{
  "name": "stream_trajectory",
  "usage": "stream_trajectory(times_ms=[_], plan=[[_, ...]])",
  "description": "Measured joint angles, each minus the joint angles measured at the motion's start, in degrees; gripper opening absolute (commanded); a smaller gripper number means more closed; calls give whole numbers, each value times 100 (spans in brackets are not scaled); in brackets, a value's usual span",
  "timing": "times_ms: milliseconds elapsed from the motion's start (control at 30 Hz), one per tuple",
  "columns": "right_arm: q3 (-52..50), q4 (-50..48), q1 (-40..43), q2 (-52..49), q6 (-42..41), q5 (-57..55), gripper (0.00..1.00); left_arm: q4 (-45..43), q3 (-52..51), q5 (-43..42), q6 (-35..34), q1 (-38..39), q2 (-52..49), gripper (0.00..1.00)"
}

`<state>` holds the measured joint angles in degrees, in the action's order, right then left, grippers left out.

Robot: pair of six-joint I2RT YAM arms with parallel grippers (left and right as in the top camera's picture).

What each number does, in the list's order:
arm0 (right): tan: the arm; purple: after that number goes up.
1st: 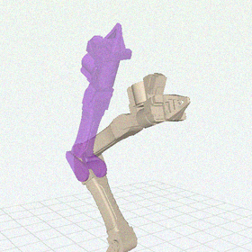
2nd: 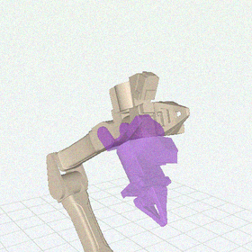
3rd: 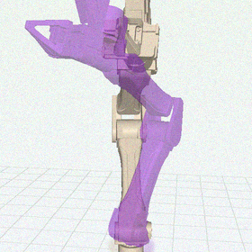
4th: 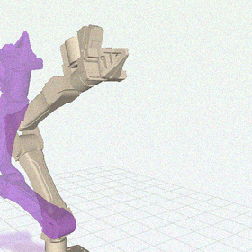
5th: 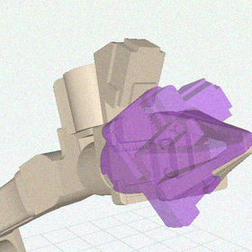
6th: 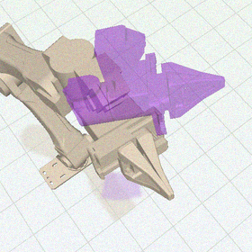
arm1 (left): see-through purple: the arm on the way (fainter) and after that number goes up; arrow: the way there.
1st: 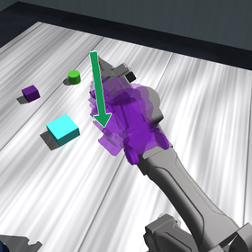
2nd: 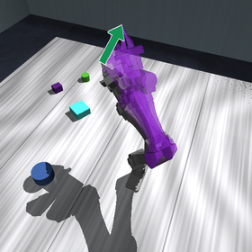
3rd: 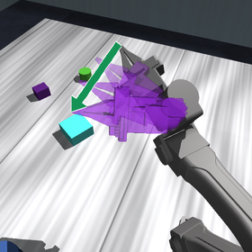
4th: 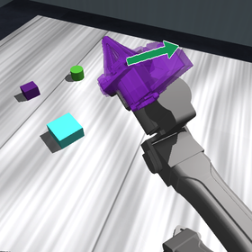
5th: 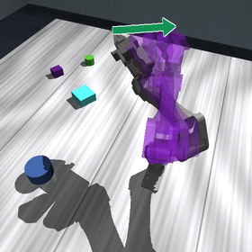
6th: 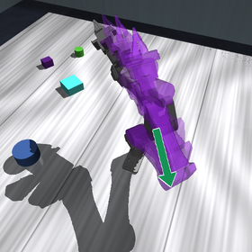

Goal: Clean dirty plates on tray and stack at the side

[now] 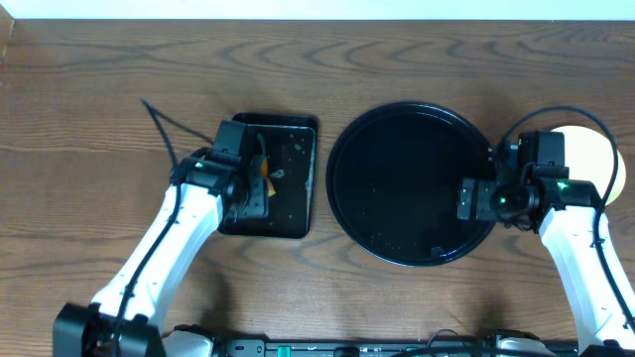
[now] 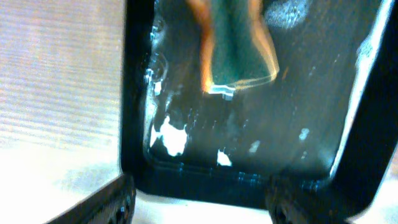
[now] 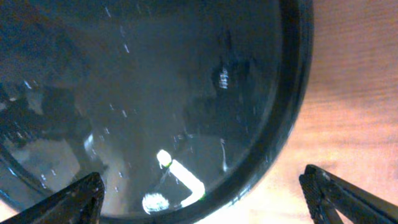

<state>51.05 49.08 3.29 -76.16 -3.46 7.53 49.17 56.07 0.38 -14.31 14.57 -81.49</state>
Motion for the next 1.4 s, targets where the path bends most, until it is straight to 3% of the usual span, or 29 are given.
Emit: stream_trajectory(times_ms=[133,267,367,400,433,600,733,1400], plan=[[-39,164,-11,55,17,-81,99,570,2,-2,-114,0,256,67],[-439,17,-11,498,13,-101,99,579,-146,-2,-168,0,802,68],[-938,-260,-11,1189,9,-114,99,345,-551,-2,-203,0,1569,68],[-1128,-339,-11,1534,11,-116,99,227,-710,0,-212,0,1856,77],[-1296,-431,-11,1867,11,-122,99,129,-883,2,-201,0,2175,79],[-1926,-658,-11,3458,9,-136,99,-26,-1462,-2,-378,0,3427,80],[-2079,-575,-11,4168,9,-133,99,37,-1534,-2,-457,0,3980,80],[-2085,-293,-11,4378,9,-133,99,37,-1534,-2,-520,0,4109,81]])
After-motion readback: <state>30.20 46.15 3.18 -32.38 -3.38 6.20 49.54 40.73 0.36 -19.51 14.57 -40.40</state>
